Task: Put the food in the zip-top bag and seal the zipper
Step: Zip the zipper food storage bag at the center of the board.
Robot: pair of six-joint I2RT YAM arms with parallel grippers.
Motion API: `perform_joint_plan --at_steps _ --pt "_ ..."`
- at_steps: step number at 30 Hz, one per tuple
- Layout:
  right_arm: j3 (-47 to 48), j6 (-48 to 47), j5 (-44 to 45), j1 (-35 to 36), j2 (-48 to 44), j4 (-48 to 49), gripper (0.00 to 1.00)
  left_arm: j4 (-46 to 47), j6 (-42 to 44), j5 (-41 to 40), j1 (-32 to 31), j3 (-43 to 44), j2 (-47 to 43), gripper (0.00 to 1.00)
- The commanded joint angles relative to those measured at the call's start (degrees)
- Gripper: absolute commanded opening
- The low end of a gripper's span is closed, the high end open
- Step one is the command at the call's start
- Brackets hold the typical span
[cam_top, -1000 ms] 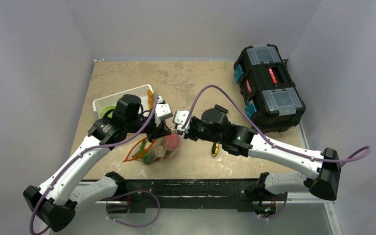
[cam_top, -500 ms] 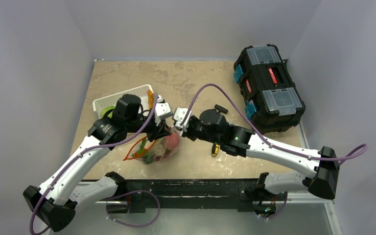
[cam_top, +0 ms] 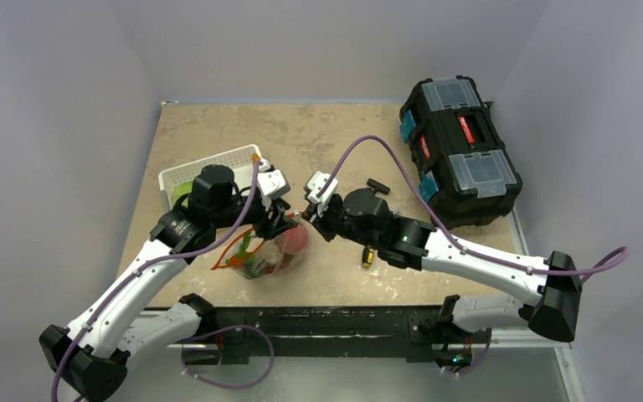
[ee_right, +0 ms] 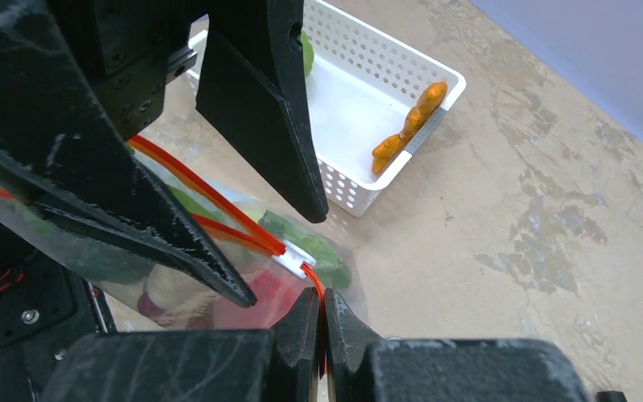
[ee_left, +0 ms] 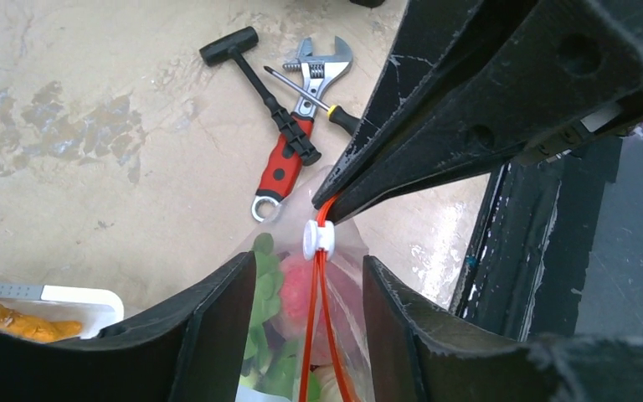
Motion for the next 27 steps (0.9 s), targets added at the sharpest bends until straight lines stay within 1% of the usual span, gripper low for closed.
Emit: perform_joint_plan --at_steps 1,4,6,8,11,16,18,21,23,24,27 --pt "0.6 2.0 1.7 -0.2 -1.9 3.9 0.00 8.3 -2.0 0.6 0.6 -1.1 0.2 0.46" --pt "1.1 2.0 1.4 -0.3 -1.4 3.3 0.00 10.8 -2.9 0.2 0.8 -1.5 0.5 0.38" --pt "1.4 2.0 1.1 -0.3 -1.0 3.0 0.00 12.9 -3.6 0.7 0.9 -2.3 0.3 0.36" --pt "1.5 2.0 1.2 -0.2 -1.1 3.0 0.00 13.3 -3.3 1.3 0.9 -2.7 0.1 0.35" --pt "1.5 2.0 1.1 -0.2 -1.6 3.1 0.00 12.6 -2.8 2.7 0.9 -2.4 0.6 0.28" --pt "2.1 2.0 0.8 -0.2 -1.2 3.0 0.00 11.9 -3.0 4.2 0.9 -1.6 1.9 0.28" --pt "2.2 2.0 0.5 -0.3 -0.9 3.0 0.00 12.1 -3.1 4.6 0.8 -1.6 1.9 0.23" --pt "2.7 4.9 1.1 -0.3 -0.5 1.5 0.00 12.8 -3.6 5.1 0.8 -1.7 1.7 0.10" --pt "3.0 6.3 3.1 -0.3 -0.3 0.7 0.00 12.8 -3.4 4.5 0.8 -1.7 1.5 0.03" --pt "3.0 7.3 5.5 -0.3 -0.3 0.2 0.00 12.6 -3.1 3.8 0.8 -1.7 1.1 0.00" --pt "2.2 9.1 12.5 -0.2 -1.0 -0.1 0.00 12.1 -2.3 1.1 0.9 -2.2 -0.3 0.00"
